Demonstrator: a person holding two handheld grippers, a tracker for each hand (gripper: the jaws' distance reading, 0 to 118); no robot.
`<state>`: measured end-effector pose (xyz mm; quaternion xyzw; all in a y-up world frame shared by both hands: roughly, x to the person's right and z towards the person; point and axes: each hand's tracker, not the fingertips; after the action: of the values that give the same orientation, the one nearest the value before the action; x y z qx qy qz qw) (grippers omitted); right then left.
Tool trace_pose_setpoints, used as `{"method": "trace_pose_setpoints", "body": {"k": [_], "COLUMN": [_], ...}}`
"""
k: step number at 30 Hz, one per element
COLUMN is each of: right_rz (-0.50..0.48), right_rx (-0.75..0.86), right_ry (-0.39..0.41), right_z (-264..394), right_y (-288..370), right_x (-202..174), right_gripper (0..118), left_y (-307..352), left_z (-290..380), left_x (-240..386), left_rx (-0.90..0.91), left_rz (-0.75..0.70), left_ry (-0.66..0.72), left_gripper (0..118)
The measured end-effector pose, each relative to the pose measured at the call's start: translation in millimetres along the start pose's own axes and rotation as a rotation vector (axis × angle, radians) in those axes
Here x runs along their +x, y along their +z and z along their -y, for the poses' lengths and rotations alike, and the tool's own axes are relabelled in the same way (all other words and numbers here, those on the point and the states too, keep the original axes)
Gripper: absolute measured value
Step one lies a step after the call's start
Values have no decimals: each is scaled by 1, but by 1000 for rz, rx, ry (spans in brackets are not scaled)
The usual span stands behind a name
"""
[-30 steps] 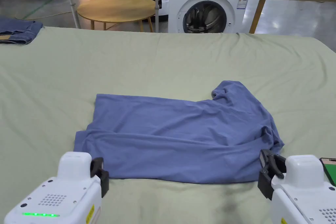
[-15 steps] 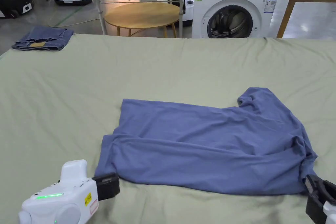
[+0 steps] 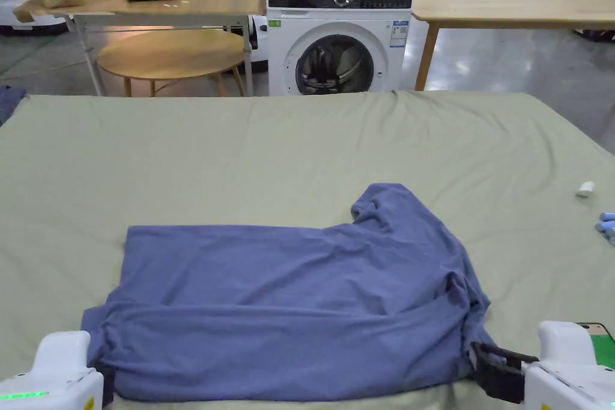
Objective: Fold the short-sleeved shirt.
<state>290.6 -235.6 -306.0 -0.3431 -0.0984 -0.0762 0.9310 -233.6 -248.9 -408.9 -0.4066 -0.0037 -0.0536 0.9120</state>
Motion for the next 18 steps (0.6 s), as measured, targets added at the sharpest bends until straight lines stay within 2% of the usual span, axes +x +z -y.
{"method": "trace_pose_setpoints", "body": {"k": [1, 4, 5, 7, 8, 9, 11, 14, 16, 18], "right_rz": [-1, -1, -27, -85, -106, -123, -94, -110, -98, -97], "right_rx": [4, -53, -92, -167, -176, -128, -91, -21, 33, 59], "right_ry": [12, 40, 41, 3, -39, -59, -17, -15, 31, 40], "right_z": [-2, -3, -3, -1, 1, 0, -1, -11, -16, -20], "right_y": [-9, -37, -46, -57, -58, -48, -30, 6, 35, 63], "right_x": [0, -2, -2, 1, 2, 0, -6, -4, -5, -3], "right_gripper": [117, 116, 107, 34, 22, 15, 14, 13, 12, 10], "left_y": [5, 12, 7, 8, 10, 9, 17, 38, 60, 82], "left_z": [0, -1, -1, 0, 1, 1, 1, -5, -10, -12], "left_x": [-3, -6, -10, -9, -8, -10, -12, -22, -28, -33], "left_rx": [7, 10, 8, 0, -1, -2, 8, 61, 94, 133], "left_rz": [15, 11, 15, 17, 17, 21, 20, 39, 48, 61], "left_ry": [21, 25, 27, 14, 10, 6, 2, 8, 6, 6], "left_gripper": [3, 3, 3, 3, 3, 2, 2, 1, 1, 1]}}
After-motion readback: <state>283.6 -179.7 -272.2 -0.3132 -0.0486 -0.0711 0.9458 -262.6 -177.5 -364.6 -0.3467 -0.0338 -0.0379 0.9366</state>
